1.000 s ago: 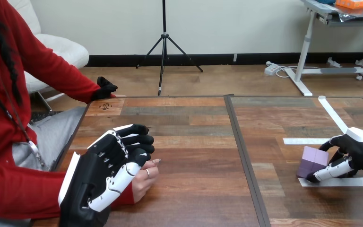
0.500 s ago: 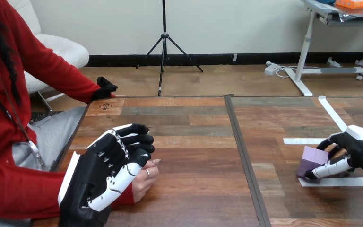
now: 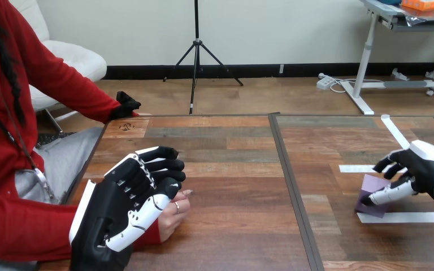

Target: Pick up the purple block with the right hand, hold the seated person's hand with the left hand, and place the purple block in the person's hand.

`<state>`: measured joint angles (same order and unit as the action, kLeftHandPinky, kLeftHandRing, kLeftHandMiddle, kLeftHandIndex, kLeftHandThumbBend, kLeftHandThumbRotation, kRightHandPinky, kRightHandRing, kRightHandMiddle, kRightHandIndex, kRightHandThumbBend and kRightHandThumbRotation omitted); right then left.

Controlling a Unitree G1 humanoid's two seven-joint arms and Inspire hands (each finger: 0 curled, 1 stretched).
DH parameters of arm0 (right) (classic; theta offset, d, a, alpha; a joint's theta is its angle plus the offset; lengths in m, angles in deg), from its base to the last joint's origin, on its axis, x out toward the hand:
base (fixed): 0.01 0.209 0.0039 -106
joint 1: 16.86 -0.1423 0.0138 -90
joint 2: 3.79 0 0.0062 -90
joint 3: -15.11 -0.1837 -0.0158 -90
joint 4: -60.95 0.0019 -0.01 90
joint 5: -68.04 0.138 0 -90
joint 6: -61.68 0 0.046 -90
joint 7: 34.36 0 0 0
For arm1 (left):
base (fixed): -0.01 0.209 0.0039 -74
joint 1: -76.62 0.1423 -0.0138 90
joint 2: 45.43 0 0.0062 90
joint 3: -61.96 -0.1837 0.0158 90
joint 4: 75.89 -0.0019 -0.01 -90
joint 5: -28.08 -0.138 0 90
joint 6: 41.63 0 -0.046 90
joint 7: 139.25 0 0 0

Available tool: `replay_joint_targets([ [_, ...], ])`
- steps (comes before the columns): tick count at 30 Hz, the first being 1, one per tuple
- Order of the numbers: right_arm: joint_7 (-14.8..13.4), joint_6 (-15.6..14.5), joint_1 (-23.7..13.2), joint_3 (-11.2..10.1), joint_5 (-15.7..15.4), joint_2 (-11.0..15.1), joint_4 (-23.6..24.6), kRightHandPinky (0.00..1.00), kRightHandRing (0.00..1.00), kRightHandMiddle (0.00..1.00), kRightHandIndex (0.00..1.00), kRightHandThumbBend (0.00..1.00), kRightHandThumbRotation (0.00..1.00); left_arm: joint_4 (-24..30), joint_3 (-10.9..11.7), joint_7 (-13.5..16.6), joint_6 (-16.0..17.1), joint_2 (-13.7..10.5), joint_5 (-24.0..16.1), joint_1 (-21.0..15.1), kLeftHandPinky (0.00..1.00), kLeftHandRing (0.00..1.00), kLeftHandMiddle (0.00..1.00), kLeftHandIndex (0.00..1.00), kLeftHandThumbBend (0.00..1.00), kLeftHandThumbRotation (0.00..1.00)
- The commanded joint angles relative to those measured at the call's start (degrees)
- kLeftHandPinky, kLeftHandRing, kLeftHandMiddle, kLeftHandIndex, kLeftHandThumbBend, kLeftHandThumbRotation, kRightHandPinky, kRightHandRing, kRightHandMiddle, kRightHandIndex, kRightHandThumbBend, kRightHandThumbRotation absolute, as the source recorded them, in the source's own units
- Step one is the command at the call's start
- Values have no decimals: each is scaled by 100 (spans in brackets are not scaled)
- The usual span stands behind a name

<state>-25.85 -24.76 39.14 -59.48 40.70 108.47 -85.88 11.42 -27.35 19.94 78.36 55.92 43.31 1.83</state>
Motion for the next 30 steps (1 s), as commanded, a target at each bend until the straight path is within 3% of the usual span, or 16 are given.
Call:
replay_joint_targets([
  [1, -198, 14, -188, -111, 61, -111, 243, 58, 70, 75, 73, 81, 23, 229, 3, -36, 59, 12, 46, -255, 60, 62, 63, 65, 58, 35],
  [13, -434, 92, -162, -141, 131, -188, 185, 51, 61, 68, 69, 80, 11, 260, 4, 8, 30, 35, 7, -234, 59, 61, 63, 65, 59, 34],
  [17, -563, 314, -132, -157, 170, -195, 113, 49, 59, 65, 67, 79, 4, 257, 6, -23, 34, 29, 46, -228, 59, 61, 63, 65, 59, 34],
  [30, -642, 470, -184, -118, 208, -226, -88, 44, 51, 57, 57, 78, 0, 318, 16, 15, 1, 31, 31, -181, 60, 62, 63, 65, 59, 33],
])
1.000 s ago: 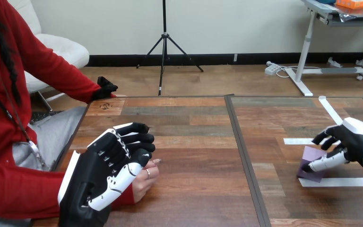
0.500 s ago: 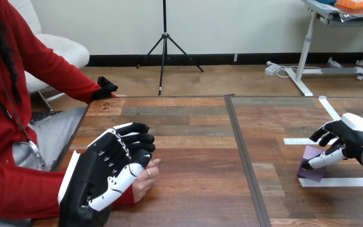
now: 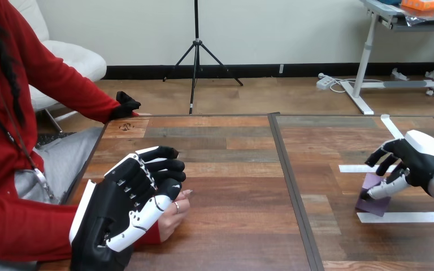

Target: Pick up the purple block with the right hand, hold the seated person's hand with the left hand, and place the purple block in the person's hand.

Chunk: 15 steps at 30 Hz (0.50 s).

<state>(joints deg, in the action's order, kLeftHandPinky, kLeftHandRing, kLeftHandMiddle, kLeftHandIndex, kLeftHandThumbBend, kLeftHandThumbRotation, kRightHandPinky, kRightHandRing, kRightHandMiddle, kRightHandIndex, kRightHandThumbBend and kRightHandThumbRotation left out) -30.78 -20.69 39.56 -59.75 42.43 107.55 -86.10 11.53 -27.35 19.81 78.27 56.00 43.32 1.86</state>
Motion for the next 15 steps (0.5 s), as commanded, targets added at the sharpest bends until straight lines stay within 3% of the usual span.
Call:
replay_joint_targets([
  [1, -153, 58, -230, -80, 26, -134, -69, 44, 51, 57, 57, 78, 0, 308, 16, 29, 9, 25, 31, -183, 61, 62, 63, 65, 59, 33],
  [15, 77, -161, -352, 66, -127, -138, -170, 42, 50, 56, 59, 86, 0, 358, 32, 58, -4, 36, 54, -155, 61, 62, 63, 65, 59, 33],
])
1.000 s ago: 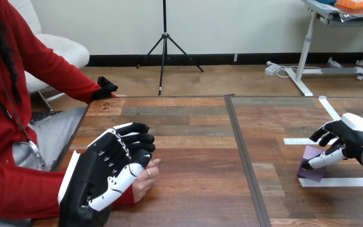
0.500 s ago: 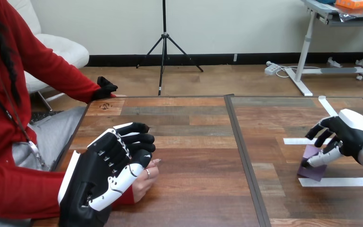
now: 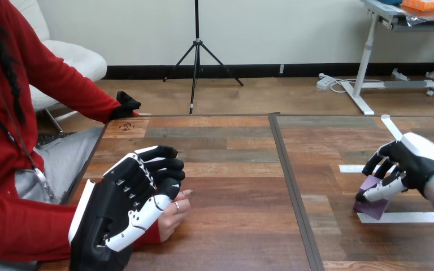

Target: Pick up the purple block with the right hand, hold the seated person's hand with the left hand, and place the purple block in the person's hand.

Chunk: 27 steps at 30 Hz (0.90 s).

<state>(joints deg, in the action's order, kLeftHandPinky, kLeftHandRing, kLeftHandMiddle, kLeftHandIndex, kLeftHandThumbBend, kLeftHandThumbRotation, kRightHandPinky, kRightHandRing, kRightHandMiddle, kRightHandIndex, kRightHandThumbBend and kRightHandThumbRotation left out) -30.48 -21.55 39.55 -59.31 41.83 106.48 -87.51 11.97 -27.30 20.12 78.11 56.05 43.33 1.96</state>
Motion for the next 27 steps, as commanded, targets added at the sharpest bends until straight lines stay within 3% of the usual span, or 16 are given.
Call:
replay_joint_targets([
  [1, 56, -86, -356, 31, -78, -31, -34, 42, 51, 56, 59, 86, 0, 313, 29, 28, 17, 30, 54, -165, 61, 62, 63, 65, 59, 33],
  [15, 138, -183, -408, 78, -175, -66, -116, 40, 51, 57, 63, 96, 3, 324, 50, 10, 36, 31, 122, -160, 62, 62, 64, 65, 57, 31],
  [27, 256, -263, -410, 40, -154, -90, -97, 40, 52, 59, 66, 98, 4, 353, 76, 28, 42, 5, 81, -144, 61, 62, 64, 65, 58, 30],
])
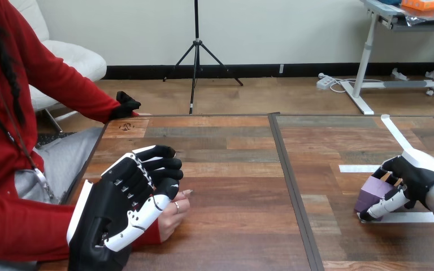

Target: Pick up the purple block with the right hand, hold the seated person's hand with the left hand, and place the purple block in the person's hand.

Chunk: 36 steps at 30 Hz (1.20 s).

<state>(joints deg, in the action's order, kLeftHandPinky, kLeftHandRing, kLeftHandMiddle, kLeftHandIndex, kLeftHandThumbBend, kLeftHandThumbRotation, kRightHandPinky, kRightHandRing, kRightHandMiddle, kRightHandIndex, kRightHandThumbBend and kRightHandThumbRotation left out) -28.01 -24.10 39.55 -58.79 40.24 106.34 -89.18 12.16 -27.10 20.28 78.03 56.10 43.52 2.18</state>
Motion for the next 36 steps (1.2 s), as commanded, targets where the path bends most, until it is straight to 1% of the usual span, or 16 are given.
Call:
replay_joint_targets([
  [1, 17, -18, -407, -16, 9, -78, 82, 40, 52, 59, 66, 98, 5, 336, 55, 12, 49, 4, 69, -164, 61, 62, 64, 65, 58, 30],
  [7, 11, -29, -398, -7, -8, -80, 99, 38, 50, 57, 67, 98, 6, 332, 59, -9, 33, 12, 124, -168, 60, 62, 63, 64, 60, 29],
  [17, -22, 14, -380, 14, -48, -65, 123, 38, 50, 57, 67, 96, 5, 316, 57, -50, 52, 7, 164, -185, 60, 62, 64, 64, 61, 28],
  [23, -71, 56, -369, 25, -79, -56, 116, 40, 51, 58, 66, 92, 3, 323, 56, -50, 30, -11, 160, -191, 60, 62, 64, 64, 61, 27],
  [25, -99, 77, -368, 22, -82, -58, 100, 40, 50, 57, 66, 89, 1, 326, 55, -54, 22, -21, 161, -191, 60, 62, 64, 64, 61, 27],
  [28, -178, 180, -348, 23, -96, -45, 80, 39, 49, 56, 65, 87, 1, 338, 61, -17, 18, -34, 97, -186, 60, 62, 64, 64, 61, 27],
  [32, -267, 256, -338, 17, -104, -48, 43, 39, 48, 55, 63, 84, 0, 332, 62, -14, 15, -27, 111, -192, 61, 62, 64, 64, 62, 27],
  [36, -386, 359, -329, 2, -108, -56, -20, 42, 51, 56, 59, 80, 0, 295, 65, -30, 61, -26, 110, -206, 61, 62, 64, 64, 61, 28],
])
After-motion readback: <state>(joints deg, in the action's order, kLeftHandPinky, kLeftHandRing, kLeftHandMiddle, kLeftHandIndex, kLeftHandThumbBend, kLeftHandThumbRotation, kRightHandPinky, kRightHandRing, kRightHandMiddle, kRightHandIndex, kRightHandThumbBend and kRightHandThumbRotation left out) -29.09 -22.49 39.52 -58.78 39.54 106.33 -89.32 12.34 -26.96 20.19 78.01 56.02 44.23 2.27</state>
